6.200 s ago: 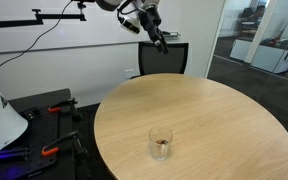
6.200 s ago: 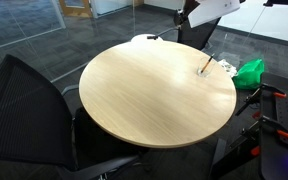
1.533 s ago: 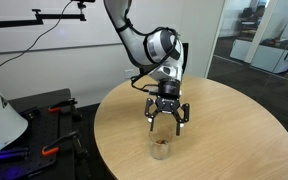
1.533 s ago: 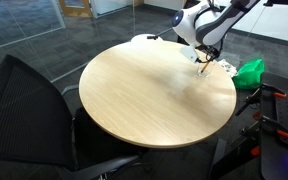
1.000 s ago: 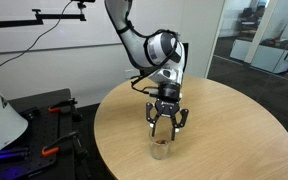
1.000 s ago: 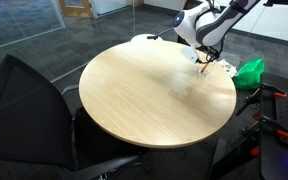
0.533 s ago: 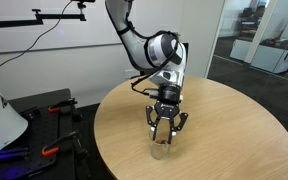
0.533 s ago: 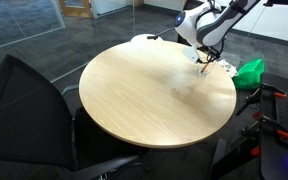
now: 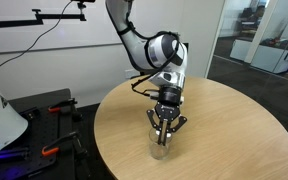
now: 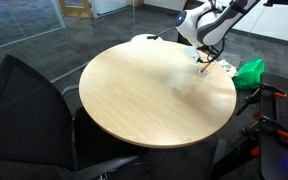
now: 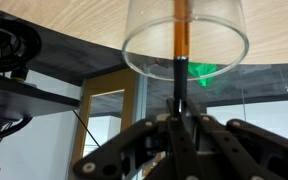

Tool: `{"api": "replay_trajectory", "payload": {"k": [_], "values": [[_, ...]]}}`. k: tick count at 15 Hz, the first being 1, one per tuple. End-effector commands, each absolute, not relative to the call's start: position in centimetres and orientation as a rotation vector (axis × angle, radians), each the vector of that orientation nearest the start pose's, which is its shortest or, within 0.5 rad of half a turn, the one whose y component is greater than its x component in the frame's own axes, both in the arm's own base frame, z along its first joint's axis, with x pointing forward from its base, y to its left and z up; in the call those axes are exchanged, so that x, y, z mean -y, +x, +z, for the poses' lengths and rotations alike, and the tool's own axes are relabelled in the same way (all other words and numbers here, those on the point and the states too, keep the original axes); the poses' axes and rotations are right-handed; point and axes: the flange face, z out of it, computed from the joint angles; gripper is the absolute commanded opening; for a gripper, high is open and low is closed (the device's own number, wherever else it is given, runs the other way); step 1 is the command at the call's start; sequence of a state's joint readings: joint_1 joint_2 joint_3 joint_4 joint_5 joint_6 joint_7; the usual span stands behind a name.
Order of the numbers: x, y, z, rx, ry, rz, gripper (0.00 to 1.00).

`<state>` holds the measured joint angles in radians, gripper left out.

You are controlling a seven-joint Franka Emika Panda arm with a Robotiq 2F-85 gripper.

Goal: Take the pen out of the glass

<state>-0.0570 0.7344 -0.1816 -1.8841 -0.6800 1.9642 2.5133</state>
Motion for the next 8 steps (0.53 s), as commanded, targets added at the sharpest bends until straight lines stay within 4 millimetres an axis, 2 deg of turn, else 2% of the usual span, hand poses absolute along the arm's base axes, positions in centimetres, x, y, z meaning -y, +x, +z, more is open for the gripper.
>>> {"api": "replay_trajectory", "payload": {"k": [1,4,8], "values": [[17.5,53.1,10.4,2.074,0.987,0.376,0.01],[17.2,53.0,10.8,2.070,0.991,0.378,0.02],[16.2,52.7,12.3,2.032,1.005,0.380,0.02]]}}
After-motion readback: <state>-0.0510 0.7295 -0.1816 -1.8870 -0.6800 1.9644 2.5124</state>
